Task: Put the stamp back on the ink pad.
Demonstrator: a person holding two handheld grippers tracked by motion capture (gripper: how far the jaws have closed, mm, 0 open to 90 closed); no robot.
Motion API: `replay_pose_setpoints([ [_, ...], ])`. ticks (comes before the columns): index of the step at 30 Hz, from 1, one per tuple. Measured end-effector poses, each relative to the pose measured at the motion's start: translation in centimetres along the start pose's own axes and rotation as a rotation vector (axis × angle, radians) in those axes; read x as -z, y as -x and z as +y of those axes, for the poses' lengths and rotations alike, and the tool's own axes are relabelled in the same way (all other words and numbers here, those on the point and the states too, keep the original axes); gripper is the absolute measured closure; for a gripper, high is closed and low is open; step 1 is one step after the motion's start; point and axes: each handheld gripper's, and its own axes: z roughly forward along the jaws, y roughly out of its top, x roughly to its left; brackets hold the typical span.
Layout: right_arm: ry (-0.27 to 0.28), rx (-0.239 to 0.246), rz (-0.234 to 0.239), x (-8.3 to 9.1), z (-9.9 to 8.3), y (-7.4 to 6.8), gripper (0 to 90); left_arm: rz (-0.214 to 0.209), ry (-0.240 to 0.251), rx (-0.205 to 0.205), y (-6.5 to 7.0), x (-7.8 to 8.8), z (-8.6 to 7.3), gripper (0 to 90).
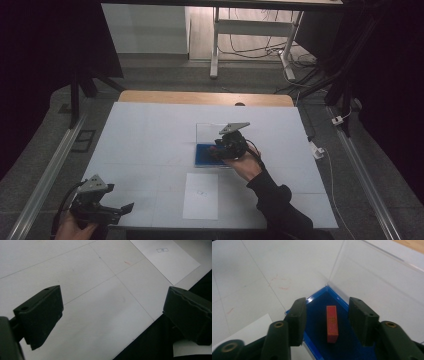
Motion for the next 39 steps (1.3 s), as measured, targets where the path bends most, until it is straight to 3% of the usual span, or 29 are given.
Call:
replay_pose_setpoints([
  [14, 0.024, -0.02, 0.005, 1.5, -0.3, -0.7, 19.9, -0.001, 0.003, 0.003, 0.0, 0.0, 0.0, 3.1],
  [16, 0.033, -0.043, 0.006, 1.7, -0.4, -0.9, 13.6, -0.001, 0.003, 0.003, 0.0, 0.0, 0.0, 3.1],
  [23, 0.025, -0.068, 0.019, 2.6, -0.9, -1.4, 9.6, -0.003, 0.003, 0.004, -0.1, 0.0, 0.0, 3.1],
  [29, 0.01, -0.048, 0.016, 3.2, -1.3, -2.2, 4.9, -0.004, 0.004, 0.005, -0.1, 0.1, 0.0, 3.1],
  [39, -0.005, -0.054, 0.029, 4.4, -2.2, -2.9, 1.0, -0.006, 0.007, 0.008, -0.1, 0.0, 0.0, 3.1],
])
